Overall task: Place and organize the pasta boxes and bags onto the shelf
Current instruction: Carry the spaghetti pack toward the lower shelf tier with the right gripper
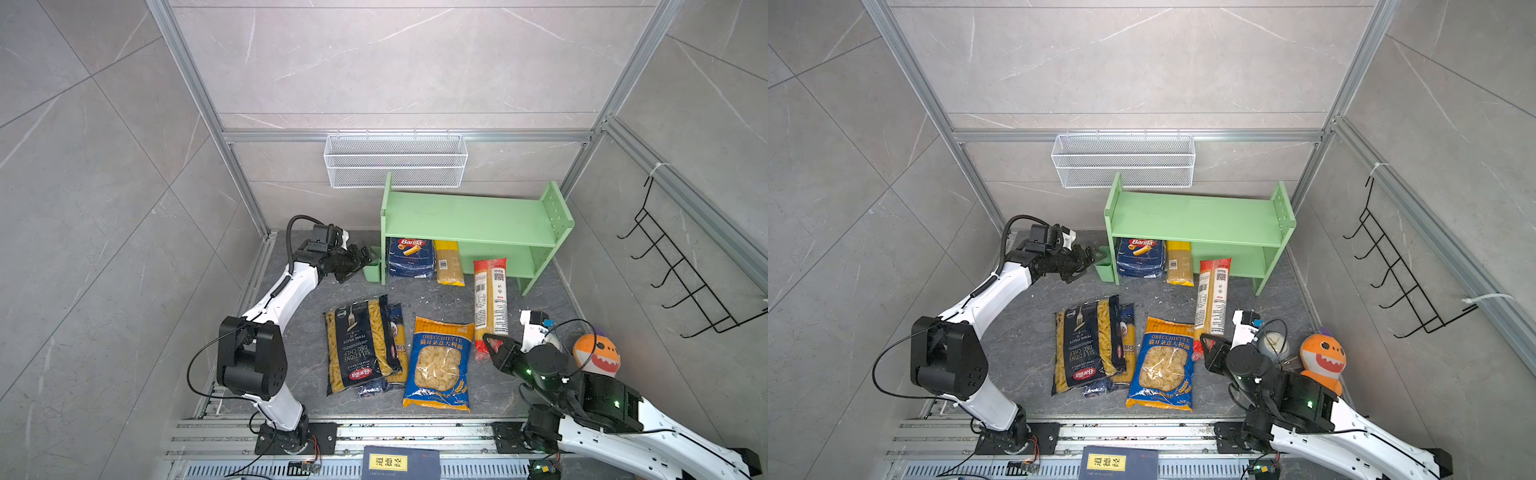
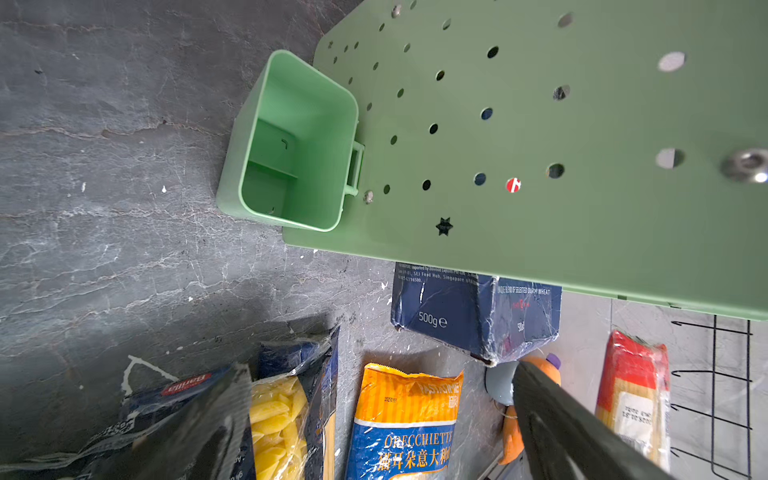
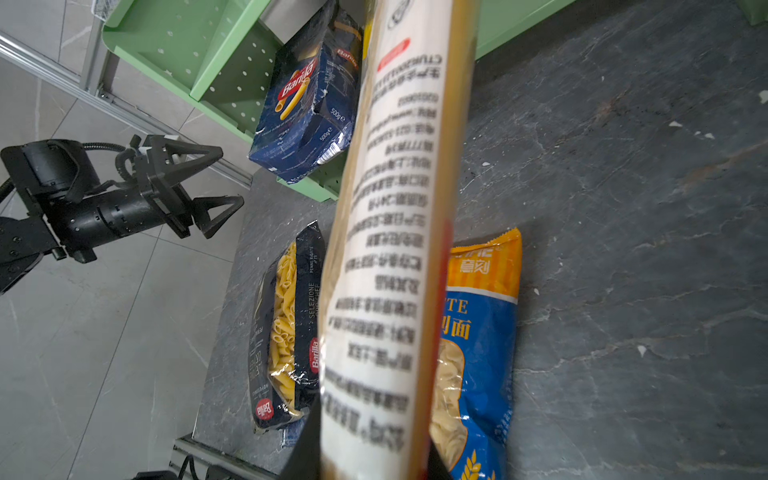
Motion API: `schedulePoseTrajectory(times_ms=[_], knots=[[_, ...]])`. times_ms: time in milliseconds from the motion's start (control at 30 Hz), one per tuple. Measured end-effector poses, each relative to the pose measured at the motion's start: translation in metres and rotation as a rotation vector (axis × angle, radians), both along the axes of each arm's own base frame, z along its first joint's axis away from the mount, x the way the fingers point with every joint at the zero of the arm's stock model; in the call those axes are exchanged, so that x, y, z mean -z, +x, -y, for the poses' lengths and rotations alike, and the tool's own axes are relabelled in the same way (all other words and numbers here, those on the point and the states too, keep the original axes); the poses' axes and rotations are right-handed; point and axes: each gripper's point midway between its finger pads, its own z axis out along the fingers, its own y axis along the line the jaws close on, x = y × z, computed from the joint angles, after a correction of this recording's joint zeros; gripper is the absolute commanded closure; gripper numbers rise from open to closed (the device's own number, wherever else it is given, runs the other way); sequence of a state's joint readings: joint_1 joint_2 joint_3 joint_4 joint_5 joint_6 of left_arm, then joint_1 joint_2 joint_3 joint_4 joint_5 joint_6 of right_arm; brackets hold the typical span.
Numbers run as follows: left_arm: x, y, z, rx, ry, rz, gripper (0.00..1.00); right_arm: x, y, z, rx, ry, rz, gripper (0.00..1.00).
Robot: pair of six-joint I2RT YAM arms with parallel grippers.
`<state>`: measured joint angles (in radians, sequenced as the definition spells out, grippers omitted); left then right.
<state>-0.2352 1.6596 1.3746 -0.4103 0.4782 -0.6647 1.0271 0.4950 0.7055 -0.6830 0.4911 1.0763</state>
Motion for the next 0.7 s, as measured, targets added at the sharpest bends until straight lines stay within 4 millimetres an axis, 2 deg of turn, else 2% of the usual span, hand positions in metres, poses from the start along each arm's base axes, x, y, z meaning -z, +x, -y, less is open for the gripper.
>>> schedulePoseTrajectory(times_ms=[200, 400, 567, 700], knots=[[-0.002, 0.002, -0.006, -0.005, -0.017, -0.002, 0.0, 0.011, 0.031, 0.001, 0.082, 0.05, -0.085, 0.86], [-0.004, 0.006, -0.014, -0.021, -0.021, 0.005, 0.0, 0.016, 0.059, 0.015, 0.134, 0.12, -0.146, 0.88], [-0.007, 0.006, -0.021, -0.036, -0.023, 0.012, 0.0, 0.026, 0.093, 0.024, 0.144, 0.207, -0.216, 0.89], [-0.012, 0.006, -0.026, -0.046, -0.022, 0.027, 0.0, 0.021, 0.118, 0.027, 0.119, 0.26, -0.214, 0.9]])
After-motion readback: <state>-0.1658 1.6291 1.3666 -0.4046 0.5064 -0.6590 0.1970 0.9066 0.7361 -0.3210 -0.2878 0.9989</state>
